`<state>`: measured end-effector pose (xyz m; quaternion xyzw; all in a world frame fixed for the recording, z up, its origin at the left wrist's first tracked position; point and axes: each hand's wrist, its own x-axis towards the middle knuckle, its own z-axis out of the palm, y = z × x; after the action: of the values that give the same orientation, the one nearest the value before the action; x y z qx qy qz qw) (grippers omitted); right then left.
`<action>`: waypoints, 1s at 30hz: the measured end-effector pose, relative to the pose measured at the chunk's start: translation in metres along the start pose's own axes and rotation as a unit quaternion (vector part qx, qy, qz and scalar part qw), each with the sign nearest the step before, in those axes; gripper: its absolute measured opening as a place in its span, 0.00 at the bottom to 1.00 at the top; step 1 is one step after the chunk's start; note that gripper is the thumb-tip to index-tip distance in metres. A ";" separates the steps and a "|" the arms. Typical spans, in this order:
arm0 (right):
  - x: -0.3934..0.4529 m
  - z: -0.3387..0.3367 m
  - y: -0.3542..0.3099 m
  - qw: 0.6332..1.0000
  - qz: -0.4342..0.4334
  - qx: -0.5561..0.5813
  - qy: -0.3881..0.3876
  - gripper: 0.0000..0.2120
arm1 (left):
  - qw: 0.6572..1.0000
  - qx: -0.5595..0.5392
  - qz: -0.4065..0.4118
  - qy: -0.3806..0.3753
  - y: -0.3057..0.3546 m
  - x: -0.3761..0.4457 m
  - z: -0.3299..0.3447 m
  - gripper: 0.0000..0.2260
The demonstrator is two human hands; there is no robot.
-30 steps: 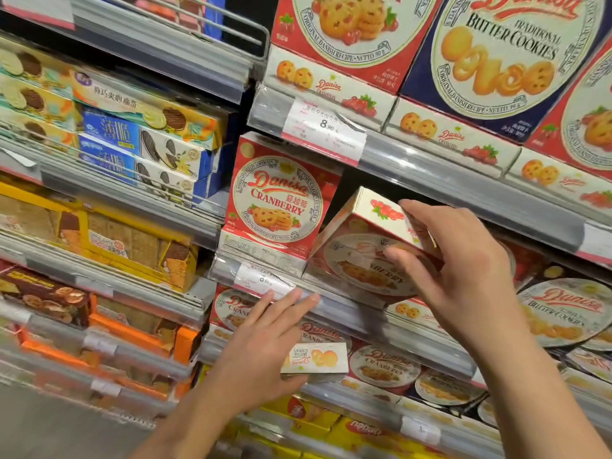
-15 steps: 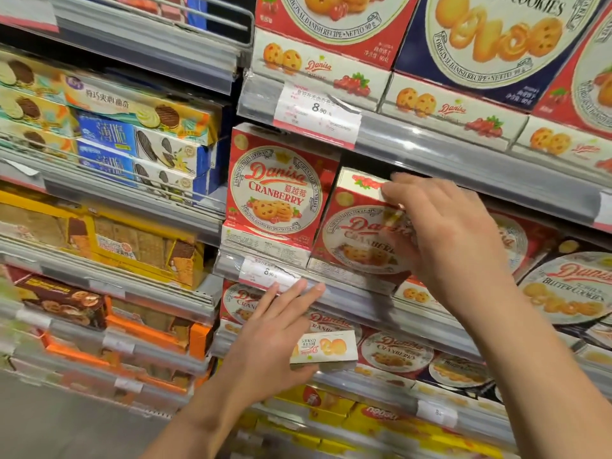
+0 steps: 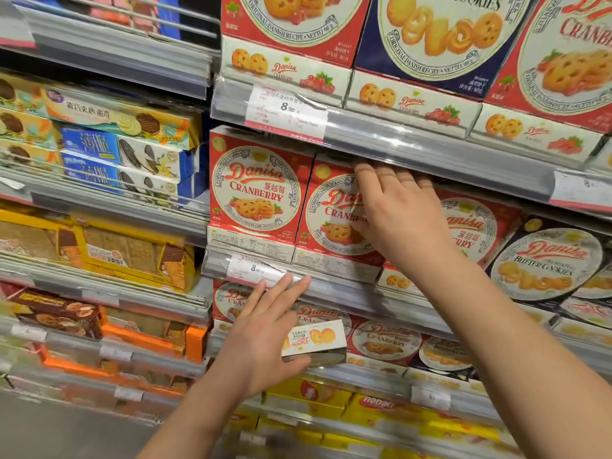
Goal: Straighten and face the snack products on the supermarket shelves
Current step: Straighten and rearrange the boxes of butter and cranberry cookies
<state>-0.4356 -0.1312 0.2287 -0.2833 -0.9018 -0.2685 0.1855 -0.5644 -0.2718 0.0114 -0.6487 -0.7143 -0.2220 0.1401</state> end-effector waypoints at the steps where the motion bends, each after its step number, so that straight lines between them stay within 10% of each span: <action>1: 0.001 0.000 -0.001 1.000 0.001 0.003 -0.004 0.40 | 1.000 0.003 -0.003 -0.007 0.001 0.000 -0.001 0.20; 11: -0.086 0.006 0.001 0.958 -0.066 0.216 0.175 0.25 | 0.999 0.021 -0.011 -0.023 0.009 0.003 -0.011 0.22; 19: -0.176 0.070 0.009 0.917 -0.016 0.389 -0.088 0.32 | 0.998 0.033 -0.036 -0.045 0.064 0.014 -0.023 0.24; 30: -0.236 0.071 0.117 0.888 0.063 0.434 -0.140 0.21 | 0.959 -0.252 -0.111 -0.071 0.152 0.046 -0.013 0.21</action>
<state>-0.1947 -0.1047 0.1019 -0.2649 -0.9253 0.2048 0.1783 -0.4206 -0.2297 0.0651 -0.5935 -0.7109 -0.3626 -0.1048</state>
